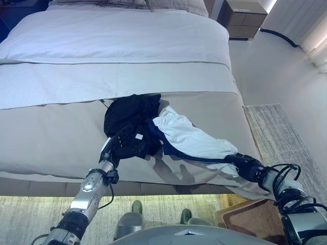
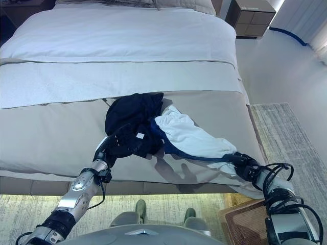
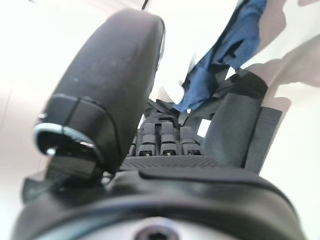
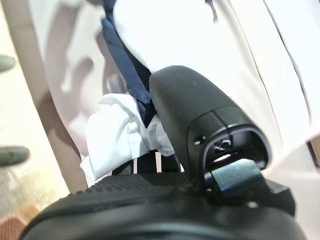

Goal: Pick up the clothes from the bed and place them into the basket

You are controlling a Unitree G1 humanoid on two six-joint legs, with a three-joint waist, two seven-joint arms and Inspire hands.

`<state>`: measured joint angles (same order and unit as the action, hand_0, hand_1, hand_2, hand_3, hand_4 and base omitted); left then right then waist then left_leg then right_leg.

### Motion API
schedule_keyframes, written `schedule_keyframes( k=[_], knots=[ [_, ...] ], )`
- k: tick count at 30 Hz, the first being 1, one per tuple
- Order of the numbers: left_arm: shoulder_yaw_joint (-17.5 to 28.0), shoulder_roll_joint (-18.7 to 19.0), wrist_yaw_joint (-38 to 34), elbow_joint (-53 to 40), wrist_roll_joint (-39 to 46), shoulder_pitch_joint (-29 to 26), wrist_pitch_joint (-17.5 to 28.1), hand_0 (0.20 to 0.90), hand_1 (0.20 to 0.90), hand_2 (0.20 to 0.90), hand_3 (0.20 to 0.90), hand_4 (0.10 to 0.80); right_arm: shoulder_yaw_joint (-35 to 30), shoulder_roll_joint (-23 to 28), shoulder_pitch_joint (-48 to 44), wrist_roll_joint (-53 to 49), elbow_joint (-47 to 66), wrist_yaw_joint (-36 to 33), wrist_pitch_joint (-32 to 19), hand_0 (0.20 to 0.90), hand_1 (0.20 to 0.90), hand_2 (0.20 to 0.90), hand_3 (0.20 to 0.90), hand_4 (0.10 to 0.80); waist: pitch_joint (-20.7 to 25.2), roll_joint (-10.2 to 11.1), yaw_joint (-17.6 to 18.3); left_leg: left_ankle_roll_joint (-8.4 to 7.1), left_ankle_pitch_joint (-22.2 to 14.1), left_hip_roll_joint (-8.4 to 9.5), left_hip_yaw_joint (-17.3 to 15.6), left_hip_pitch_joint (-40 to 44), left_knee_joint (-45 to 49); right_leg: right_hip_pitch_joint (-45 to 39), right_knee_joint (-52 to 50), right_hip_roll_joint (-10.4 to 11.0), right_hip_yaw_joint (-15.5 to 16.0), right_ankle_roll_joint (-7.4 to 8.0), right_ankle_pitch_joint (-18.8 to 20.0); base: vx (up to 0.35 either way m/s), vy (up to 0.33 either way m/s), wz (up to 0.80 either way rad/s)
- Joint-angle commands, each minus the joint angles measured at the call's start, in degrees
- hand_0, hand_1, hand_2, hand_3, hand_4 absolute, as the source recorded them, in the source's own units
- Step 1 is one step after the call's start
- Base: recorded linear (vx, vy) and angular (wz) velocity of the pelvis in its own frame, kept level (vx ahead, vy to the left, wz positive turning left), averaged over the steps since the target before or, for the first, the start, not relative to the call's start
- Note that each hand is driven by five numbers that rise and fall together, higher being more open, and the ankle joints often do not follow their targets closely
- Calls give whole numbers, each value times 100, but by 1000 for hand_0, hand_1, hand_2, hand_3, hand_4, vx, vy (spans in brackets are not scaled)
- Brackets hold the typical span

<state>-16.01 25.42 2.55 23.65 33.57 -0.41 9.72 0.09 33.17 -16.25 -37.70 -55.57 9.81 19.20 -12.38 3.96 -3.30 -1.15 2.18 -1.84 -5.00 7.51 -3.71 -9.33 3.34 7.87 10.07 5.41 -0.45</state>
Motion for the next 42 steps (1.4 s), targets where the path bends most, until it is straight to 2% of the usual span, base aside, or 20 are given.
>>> schedule_keyframes(
  k=[1, 2, 3, 4, 15, 25, 32, 34, 38, 40, 41, 42],
  knots=[
    [-81, -58, -22, -412, -94, -405, 393, 900, 900, 900, 900, 800, -240, 532, -646, 358, -311, -449, -739, 378, 378, 378, 291, 191, 296, -175, -100, 101, -605, 18, -51, -138, 212, 502, -127, -28, -124, 63, 317, 0, 0, 0],
    [-96, -64, -23, -417, -95, -404, 394, 900, 900, 900, 900, 800, -227, 554, -677, 447, -331, -550, -782, 573, 573, 573, 518, 418, 290, -184, -102, 99, -605, 22, -43, -140, 212, 504, -128, -28, -133, 62, 317, 0, 0, 0],
    [-102, -67, -23, -421, -97, -402, 392, 900, 900, 900, 900, 800, -220, 564, -688, 522, -336, -610, -824, 801, 801, 801, 785, 685, 288, -188, -103, 98, -605, 24, -39, -142, 214, 505, -129, -28, -138, 62, 317, -13, 19, 3],
    [-137, -69, -38, -415, -78, -405, 414, 900, 900, 900, 900, 800, -175, 621, -765, 661, -315, -784, -855, 900, 900, 900, 900, 800, 277, -197, -107, 96, -607, 26, -34, -153, 220, 508, -122, -24, -137, 54, 309, 0, 0, 0],
    [-181, -55, 11, -473, -17, -327, 473, 900, 900, 900, 900, 800, -32, 843, -821, 1760, -299, -1409, -1196, 900, 900, 900, 900, 800, 260, -232, -117, 81, -618, 19, 1, -157, 222, 503, -125, 1, -108, 43, 277, 0, 0, 0],
    [-202, -2, -54, -661, 30, -249, 434, 900, 900, 900, 900, 800, 361, 1249, -870, 3641, -85, -1978, -563, 900, 900, 900, 900, 800, 246, -205, -85, 80, -626, 0, -46, -146, 235, 514, -145, 13, -136, 53, 263, 0, 0, 0],
    [-201, 30, -77, -822, 81, -178, 356, 900, 900, 900, 900, 800, 477, 1469, -959, 4233, 314, -2491, -351, 900, 900, 900, 900, 800, 236, -209, -73, 86, -623, 2, -39, -141, 242, 504, -136, 11, -159, 52, 271, 0, 0, 0],
    [-209, 21, -95, -862, 81, -161, 339, 900, 900, 900, 900, 800, 522, 1484, -1001, 4090, 542, -2580, -523, 900, 900, 900, 900, 800, 238, -214, -73, 87, -626, 4, -26, -146, 245, 507, -138, 14, -164, 50, 269, 6, 4, -2],
    [-172, -67, -73, -782, 14, -109, 386, 900, 900, 900, 900, 800, 798, 1356, -1092, 3994, 1886, -2478, -852, 900, 900, 900, 900, 800, 250, -221, -29, 82, -637, 29, 9, -181, 270, 542, -162, 14, -185, 41, 242, 0, 0, 0],
    [-147, -83, -60, -783, 3, -78, 397, 900, 900, 900, 900, 800, 838, 1306, -1057, 4080, 2091, -2433, -980, 900, 900, 900, 900, 800, 255, -230, -22, 81, -639, 30, 20, -191, 275, 553, -169, 14, -192, 39, 231, 0, 0, 0],
    [-122, -98, -52, -790, -10, -49, 400, 900, 900, 900, 900, 800, 858, 1282, -1008, 4108, 2265, -2371, -1087, 900, 900, 900, 900, 800, 261, -234, -16, 81, -637, 31, 28, -194, 272, 557, -171, 12, -195, 38, 224, 40, 7, 1],
    [-59, -150, -14, -776, -52, 30, 430, 900, 900, 900, 900, 800, 924, 1138, -840, 4260, 2618, -2212, -1412, 900, 900, 900, 900, 800, 276, -244, -17, 84, -633, 38, 42, -207, 268, 565, -171, 11, -185, 37, 214, 44, 7, 1]
  ],
)
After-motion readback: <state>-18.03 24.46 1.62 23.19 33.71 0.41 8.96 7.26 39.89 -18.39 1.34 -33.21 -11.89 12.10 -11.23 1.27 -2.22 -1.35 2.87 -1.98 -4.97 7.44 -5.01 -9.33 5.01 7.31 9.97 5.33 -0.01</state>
